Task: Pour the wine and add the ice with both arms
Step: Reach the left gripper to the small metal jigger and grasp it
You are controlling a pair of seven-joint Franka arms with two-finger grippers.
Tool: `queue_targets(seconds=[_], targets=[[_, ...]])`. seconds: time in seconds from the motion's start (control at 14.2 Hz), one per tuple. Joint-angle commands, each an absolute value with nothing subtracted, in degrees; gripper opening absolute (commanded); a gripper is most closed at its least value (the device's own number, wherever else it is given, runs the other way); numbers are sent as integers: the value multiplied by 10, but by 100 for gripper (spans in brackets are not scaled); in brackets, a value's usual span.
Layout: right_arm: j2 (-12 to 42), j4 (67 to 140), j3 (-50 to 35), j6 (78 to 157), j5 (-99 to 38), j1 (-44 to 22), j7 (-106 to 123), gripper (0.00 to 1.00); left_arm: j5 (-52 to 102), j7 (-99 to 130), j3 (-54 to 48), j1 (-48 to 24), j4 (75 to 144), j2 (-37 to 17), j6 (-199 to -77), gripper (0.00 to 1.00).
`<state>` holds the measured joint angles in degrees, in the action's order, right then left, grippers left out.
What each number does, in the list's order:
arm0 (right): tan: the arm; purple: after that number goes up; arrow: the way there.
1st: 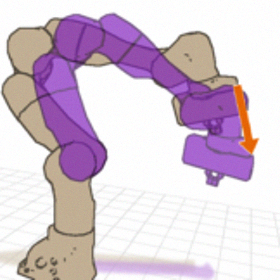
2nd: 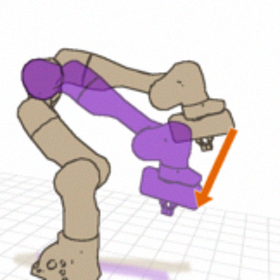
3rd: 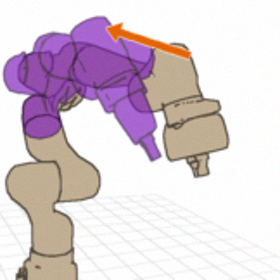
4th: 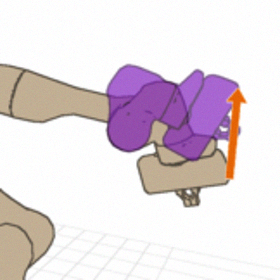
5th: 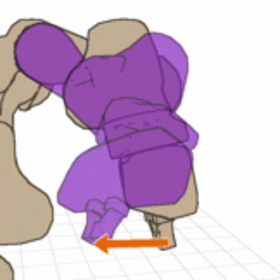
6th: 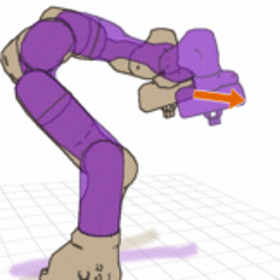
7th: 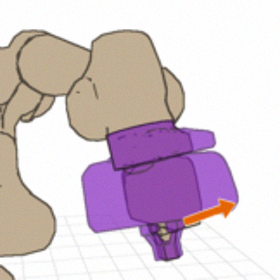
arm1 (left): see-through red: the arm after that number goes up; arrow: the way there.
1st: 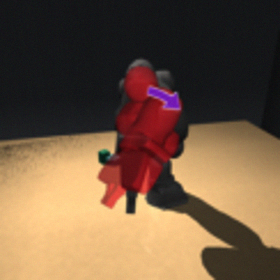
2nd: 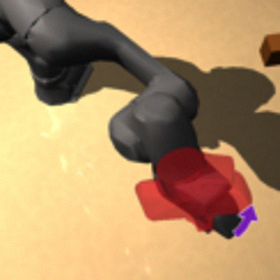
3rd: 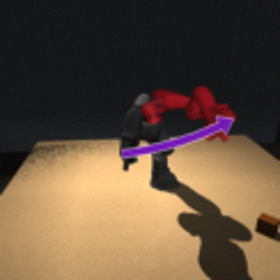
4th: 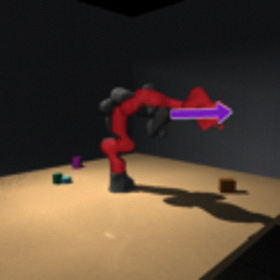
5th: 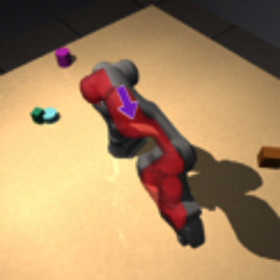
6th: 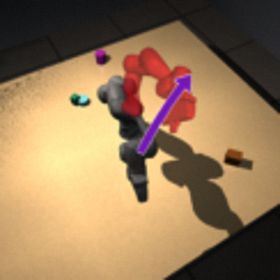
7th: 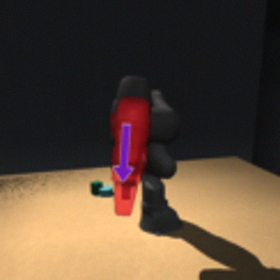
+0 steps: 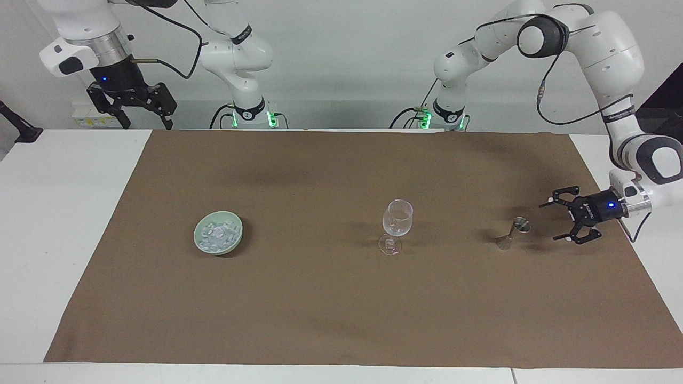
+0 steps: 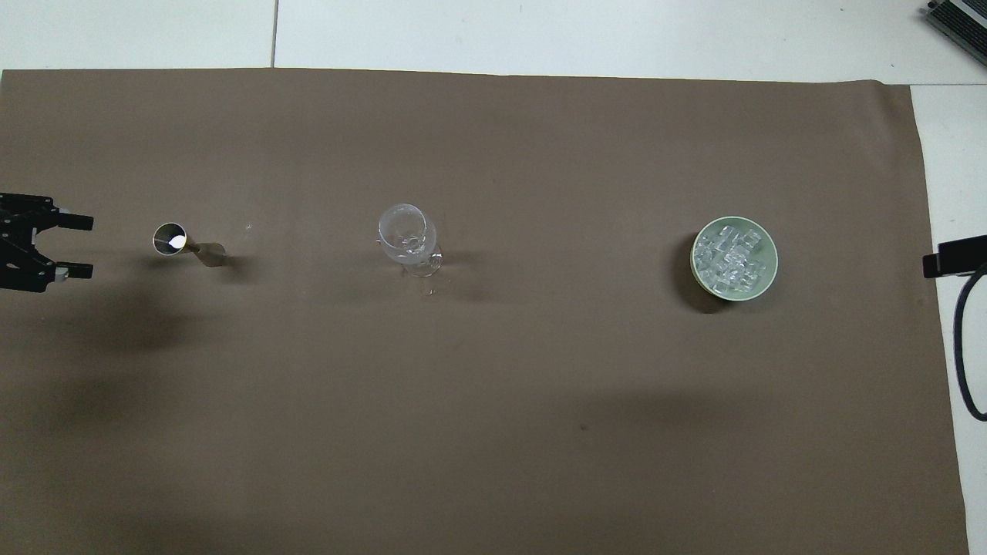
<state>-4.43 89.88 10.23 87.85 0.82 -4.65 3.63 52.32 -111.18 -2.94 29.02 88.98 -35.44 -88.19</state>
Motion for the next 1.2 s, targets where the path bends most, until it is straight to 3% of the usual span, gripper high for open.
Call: queue_targets(seconds=[0.0,1.13], targets=[[-52,903,99,875,-3,-43,25,100,573,-1177,-38,304,883,-386,-861,100],[-52,904,99,875,-3,-43,25,100,676,-1345,-74,337,899,-477,-781,100]])
